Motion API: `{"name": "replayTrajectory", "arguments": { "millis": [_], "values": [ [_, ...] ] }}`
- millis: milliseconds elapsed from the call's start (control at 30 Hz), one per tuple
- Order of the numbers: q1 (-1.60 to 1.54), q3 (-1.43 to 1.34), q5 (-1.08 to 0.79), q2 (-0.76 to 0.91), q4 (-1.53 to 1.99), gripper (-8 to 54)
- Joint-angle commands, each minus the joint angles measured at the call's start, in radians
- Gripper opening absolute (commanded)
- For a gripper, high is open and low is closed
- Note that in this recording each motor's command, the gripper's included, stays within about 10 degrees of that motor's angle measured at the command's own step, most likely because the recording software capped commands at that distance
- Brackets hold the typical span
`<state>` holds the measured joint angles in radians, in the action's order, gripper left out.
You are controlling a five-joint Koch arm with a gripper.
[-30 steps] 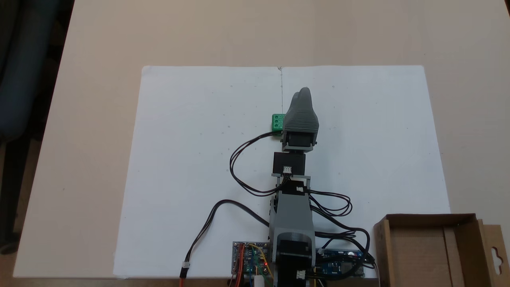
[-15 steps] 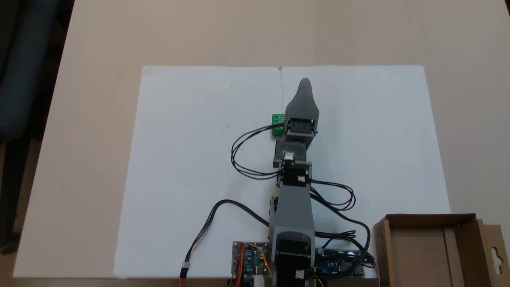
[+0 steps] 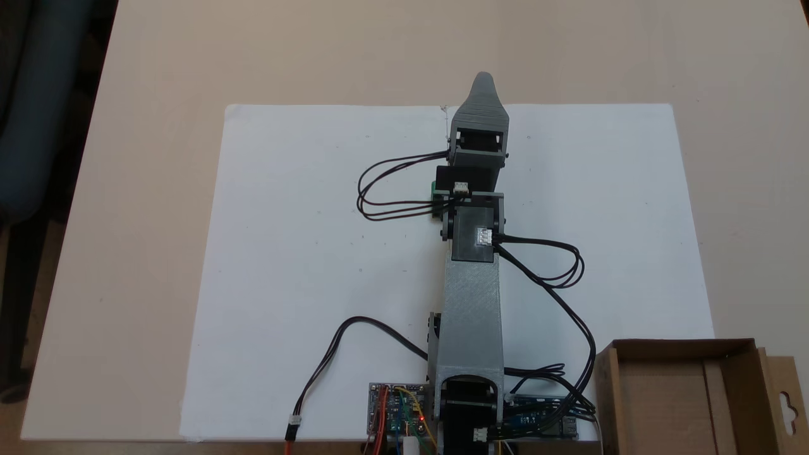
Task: Grasp a green dice and put it in the bin.
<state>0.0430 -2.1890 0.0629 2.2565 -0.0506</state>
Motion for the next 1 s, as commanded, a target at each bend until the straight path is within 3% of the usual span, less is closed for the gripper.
{"name": "replayTrajectory", "arguments": {
  "millis": [0, 367, 967],
  "values": [
    [-0.009, 0.126, -0.060, 0.063, 0.161, 42.4],
    [-0.031, 0.600, 0.000, -0.221, 0.785, 42.3],
    [-0.017, 0.920, 0.021, -0.453, 1.587, 42.5]
  ]
}}
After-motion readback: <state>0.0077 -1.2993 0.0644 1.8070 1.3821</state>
